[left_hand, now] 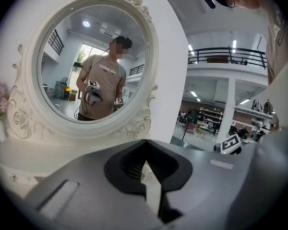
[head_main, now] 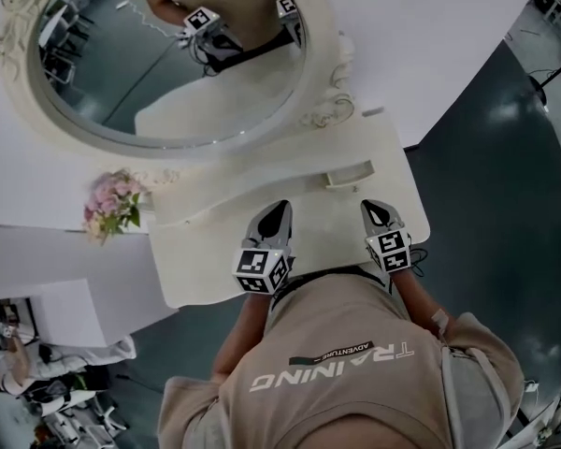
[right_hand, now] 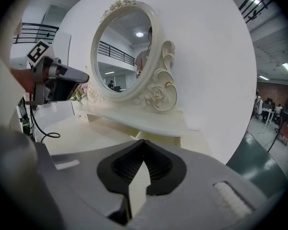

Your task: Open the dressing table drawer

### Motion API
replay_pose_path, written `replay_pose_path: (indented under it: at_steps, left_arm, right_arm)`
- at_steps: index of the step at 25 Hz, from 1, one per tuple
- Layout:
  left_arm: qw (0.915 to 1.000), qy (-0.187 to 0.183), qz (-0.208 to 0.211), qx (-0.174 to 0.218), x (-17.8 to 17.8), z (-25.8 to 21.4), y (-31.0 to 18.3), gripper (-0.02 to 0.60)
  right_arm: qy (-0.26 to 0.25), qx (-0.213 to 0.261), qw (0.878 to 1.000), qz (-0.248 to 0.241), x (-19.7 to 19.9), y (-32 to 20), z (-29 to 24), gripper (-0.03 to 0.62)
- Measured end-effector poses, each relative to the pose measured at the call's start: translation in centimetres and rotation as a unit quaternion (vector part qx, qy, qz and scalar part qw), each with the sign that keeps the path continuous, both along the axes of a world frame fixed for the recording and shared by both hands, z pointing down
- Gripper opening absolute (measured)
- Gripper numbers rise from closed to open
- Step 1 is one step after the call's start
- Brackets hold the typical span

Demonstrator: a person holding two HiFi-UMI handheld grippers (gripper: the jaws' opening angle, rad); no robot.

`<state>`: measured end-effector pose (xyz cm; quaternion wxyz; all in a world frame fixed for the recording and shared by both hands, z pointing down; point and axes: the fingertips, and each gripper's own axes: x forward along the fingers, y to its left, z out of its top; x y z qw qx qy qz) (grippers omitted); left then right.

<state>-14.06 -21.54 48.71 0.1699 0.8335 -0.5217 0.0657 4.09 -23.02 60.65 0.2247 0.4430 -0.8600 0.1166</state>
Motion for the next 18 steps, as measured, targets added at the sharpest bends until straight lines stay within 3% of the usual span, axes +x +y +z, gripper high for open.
replay_pose_path:
  at_steps: [6,18]
  left_arm:
    - [0.9998,0.008,-0.011,0.014,-0.9,-1.1,-0.3,0.018]
    - [0.9976,0.004,-0.051,0.046,-3.5,-5.1,-1.6,0.018]
  right_arm:
    - [-0.010,0.054,0.997,-0.046,-1.9,0.0,-6.5,0.002]
    - [-0.049,0.103,0.986,-0.125,-6.7,-1.1,-15.8,0.002]
